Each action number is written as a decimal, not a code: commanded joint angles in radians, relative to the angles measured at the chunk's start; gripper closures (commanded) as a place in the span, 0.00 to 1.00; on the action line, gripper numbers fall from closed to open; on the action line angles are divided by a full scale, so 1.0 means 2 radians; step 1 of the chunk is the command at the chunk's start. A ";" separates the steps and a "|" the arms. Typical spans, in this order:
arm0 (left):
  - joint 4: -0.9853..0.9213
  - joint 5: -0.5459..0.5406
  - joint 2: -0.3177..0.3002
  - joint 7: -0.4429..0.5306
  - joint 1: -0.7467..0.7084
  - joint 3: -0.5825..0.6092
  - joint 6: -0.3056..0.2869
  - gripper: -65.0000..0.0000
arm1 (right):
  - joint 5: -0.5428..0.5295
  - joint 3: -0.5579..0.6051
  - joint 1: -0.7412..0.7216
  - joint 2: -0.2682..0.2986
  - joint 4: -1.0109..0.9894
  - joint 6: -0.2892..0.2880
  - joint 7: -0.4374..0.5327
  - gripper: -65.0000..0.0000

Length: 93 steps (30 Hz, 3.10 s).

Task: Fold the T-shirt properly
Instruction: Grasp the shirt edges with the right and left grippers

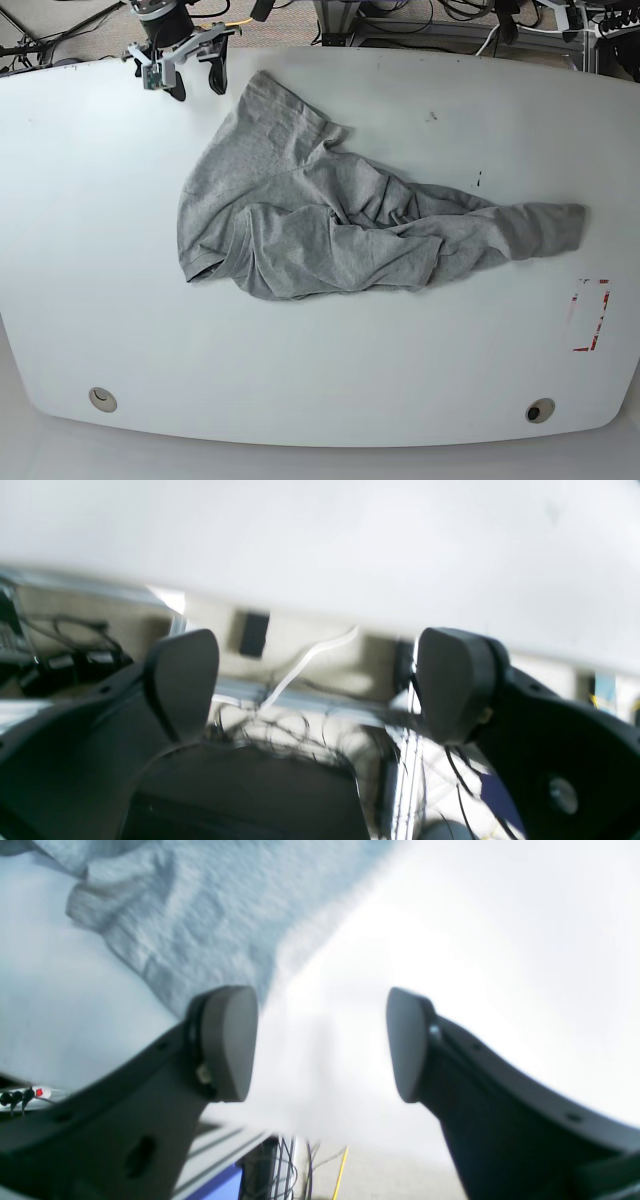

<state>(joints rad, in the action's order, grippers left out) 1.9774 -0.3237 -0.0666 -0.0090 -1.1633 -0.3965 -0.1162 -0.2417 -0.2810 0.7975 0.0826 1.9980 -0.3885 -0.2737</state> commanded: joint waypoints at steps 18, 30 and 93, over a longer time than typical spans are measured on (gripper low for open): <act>0.003 -0.003 0.001 0.007 0.053 -0.017 0.001 0.09 | -0.005 -0.033 -0.248 0.001 -0.007 -0.038 -0.226 0.35; 0.004 0.000 -0.002 0.006 0.109 -0.018 0.001 0.09 | -0.107 -0.150 -0.393 0.017 -0.130 -0.073 -0.371 0.35; -0.188 0.089 0.005 -0.310 0.498 0.074 -0.113 0.09 | -0.127 -0.098 -0.355 -0.002 -0.125 -0.076 -0.380 1.00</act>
<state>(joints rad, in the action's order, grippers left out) 1.6066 -0.1352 -0.0532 -0.6346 -0.1768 -0.2565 -0.3382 -0.4759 -0.4740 0.0971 0.0723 1.7081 -0.5350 -1.0523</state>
